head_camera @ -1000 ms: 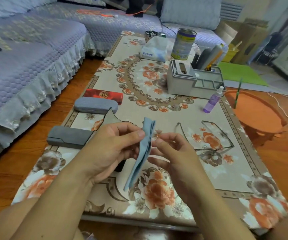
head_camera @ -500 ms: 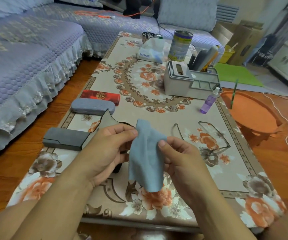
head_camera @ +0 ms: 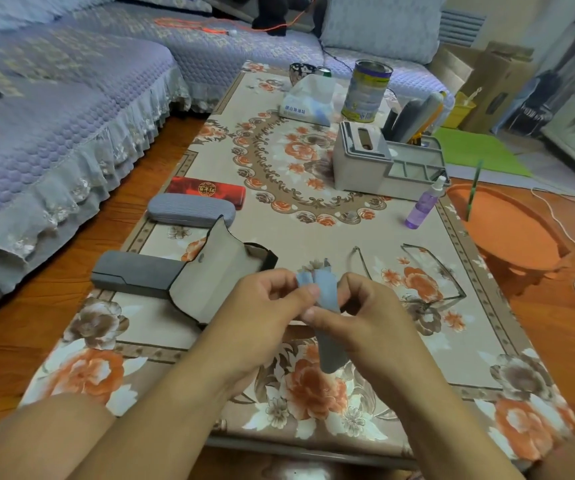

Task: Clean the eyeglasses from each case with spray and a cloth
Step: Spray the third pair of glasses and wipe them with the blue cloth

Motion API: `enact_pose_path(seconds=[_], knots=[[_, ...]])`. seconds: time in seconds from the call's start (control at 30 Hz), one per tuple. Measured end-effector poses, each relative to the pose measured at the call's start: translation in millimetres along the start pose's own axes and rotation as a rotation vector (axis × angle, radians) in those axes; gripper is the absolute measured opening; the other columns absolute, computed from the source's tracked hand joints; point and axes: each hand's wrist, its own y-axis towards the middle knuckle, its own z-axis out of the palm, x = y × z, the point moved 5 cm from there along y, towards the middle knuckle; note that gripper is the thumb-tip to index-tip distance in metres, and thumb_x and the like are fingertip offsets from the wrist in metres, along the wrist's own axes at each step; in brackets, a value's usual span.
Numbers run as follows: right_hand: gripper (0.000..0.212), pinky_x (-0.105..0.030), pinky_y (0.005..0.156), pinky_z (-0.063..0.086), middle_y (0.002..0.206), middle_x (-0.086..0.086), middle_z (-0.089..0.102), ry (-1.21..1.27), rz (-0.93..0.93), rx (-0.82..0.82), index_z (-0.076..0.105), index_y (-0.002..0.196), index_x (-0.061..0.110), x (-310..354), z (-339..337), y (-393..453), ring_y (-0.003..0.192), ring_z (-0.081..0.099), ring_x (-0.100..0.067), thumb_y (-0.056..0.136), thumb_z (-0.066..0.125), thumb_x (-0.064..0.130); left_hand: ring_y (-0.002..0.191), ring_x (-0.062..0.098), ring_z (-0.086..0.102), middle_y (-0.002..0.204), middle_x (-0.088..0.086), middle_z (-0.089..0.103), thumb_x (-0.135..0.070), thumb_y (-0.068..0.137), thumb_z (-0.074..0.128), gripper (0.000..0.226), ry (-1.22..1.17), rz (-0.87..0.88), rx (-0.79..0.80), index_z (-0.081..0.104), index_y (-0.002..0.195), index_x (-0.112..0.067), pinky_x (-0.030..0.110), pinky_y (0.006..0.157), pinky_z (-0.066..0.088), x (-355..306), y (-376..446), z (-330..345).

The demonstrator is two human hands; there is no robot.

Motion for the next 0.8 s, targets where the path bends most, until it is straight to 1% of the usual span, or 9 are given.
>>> enact_pose_path(seconds=[0.1,0.2,0.27,0.37,0.47,0.53,0.63,0.7,0.8], knots=[[0.030,-0.032,0.066,0.047,0.076,-0.010,0.064,0.302,0.154,0.092,0.057,0.066,0.018,-9,-4,9,0.072,0.062,-0.021,0.074,0.085,0.020,0.092,0.026,0.075,0.097,0.016,0.077,-0.014,0.099,0.060,0.015,-0.080,-0.040,-0.053,0.071,0.098,-0.003,0.044,0.086,0.061,-8,-1,-16],[0.016,-0.031,0.066,0.055,0.083,-0.012,0.067,0.488,0.210,-0.004,0.055,0.083,0.010,-13,-11,34,0.074,0.070,-0.020,0.091,0.069,0.008,0.086,0.016,0.073,0.087,-0.001,0.075,-0.023,0.099,0.063,0.013,0.302,0.140,-0.347,0.072,0.089,-0.019,0.038,0.080,0.059,-27,3,-60],[0.008,-0.033,0.073,0.054,0.093,-0.013,0.071,0.462,0.121,-0.040,0.058,0.099,0.007,-4,-9,51,0.082,0.070,-0.020,0.097,0.059,-0.001,0.084,0.013,0.068,0.084,-0.007,0.072,-0.024,0.096,0.065,0.011,0.461,0.279,-0.530,0.071,0.087,-0.025,0.032,0.075,0.053,-46,0,-86],[0.031,-0.029,0.077,0.054,0.094,-0.009,0.076,0.489,-0.058,0.009,0.063,0.107,0.010,18,6,64,0.091,0.070,-0.021,0.092,0.053,-0.016,0.087,0.005,0.068,0.086,-0.011,0.074,-0.009,0.093,0.064,0.025,0.342,0.411,-0.539,0.072,0.083,-0.030,0.024,0.078,0.052,-64,-9,-108],[0.026,-0.023,0.080,0.056,0.099,-0.009,0.076,0.364,-0.129,0.073,0.070,0.095,0.006,19,35,70,0.099,0.072,-0.018,0.089,0.057,-0.017,0.092,-0.006,0.065,0.095,-0.018,0.074,-0.001,0.090,0.061,0.033,0.559,0.402,-0.458,0.071,0.073,-0.028,0.027,0.085,0.050,-67,-22,-119],[0.029,-0.033,0.085,0.059,0.101,-0.003,0.076,0.151,-0.071,0.077,0.074,0.088,0.010,-5,52,76,0.100,0.070,-0.019,0.086,0.058,-0.015,0.090,-0.009,0.060,0.102,-0.019,0.068,-0.009,0.090,0.064,0.030,0.813,0.228,-0.330,0.072,0.072,-0.031,0.032,0.084,0.049,-50,-27,-120],[0.031,-0.042,0.093,0.055,0.100,0.014,0.069,-0.118,-0.046,0.116,0.075,0.089,0.016,-39,63,76,0.105,0.067,-0.022,0.089,0.055,-0.008,0.109,0.006,0.038,0.110,-0.019,0.043,-0.025,0.094,0.063,0.020,1.280,-0.017,-0.156,0.070,0.090,-0.043,0.031,0.097,0.037,-17,-28,-114],[0.032,-0.039,0.098,0.050,0.107,0.019,0.061,-0.216,-0.108,0.103,0.074,0.095,0.019,-48,61,72,0.111,0.061,-0.018,0.092,0.053,-0.005,0.104,0.009,0.030,0.106,-0.015,0.034,-0.024,0.095,0.057,0.025,1.355,-0.037,-0.201,0.064,0.101,-0.047,0.029,0.091,0.031,-11,-28,-109],[0.038,-0.032,0.105,0.045,0.119,0.009,0.060,-0.300,-0.195,0.072,0.071,0.098,0.025,-49,47,62,0.119,0.054,-0.009,0.091,0.053,-0.007,0.107,0.011,0.030,0.104,-0.012,0.037,-0.013,0.091,0.052,0.033,1.271,0.123,-0.446,0.062,0.097,-0.043,0.030,0.092,0.028,-23,-26,-99]])
